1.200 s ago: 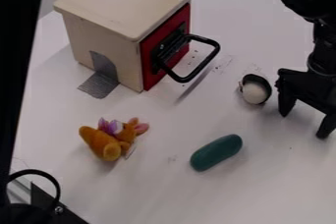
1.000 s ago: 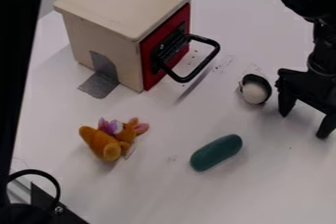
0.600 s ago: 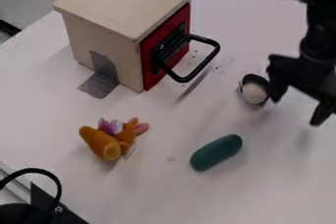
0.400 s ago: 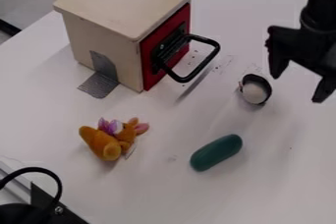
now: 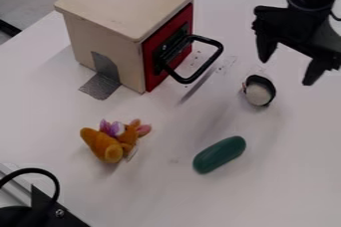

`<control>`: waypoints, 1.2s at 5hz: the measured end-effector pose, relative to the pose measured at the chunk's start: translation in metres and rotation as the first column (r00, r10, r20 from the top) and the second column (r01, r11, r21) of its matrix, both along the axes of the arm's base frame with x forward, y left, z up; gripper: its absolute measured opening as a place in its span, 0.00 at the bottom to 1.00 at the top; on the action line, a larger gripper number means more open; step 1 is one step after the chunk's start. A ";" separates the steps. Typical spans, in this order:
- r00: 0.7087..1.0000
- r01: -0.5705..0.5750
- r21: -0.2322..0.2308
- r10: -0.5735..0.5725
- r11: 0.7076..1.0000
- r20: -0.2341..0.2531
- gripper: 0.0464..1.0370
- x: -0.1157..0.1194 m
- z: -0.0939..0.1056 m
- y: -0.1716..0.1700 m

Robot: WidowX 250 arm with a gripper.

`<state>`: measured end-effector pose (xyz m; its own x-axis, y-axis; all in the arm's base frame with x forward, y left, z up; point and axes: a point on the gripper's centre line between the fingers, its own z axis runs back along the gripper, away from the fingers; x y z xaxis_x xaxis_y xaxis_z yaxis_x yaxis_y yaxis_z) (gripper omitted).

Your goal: Move the sushi to the upper middle corner of the table

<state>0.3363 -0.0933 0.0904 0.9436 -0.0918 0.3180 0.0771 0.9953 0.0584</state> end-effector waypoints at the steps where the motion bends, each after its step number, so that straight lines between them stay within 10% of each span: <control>1: 0.998 -0.039 -0.003 0.039 0.999 -0.052 0.96 0.011 -0.023 0.011; 5: 0.972 -0.105 -0.003 0.102 0.994 -0.214 0.94 0.042 -0.091 0.013; 6: 0.969 -0.109 0.004 0.107 0.994 -0.225 0.69 0.038 -0.089 0.011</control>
<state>0.3745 -0.0823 0.0017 0.9951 0.0164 0.0974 -0.0207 0.9989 0.0431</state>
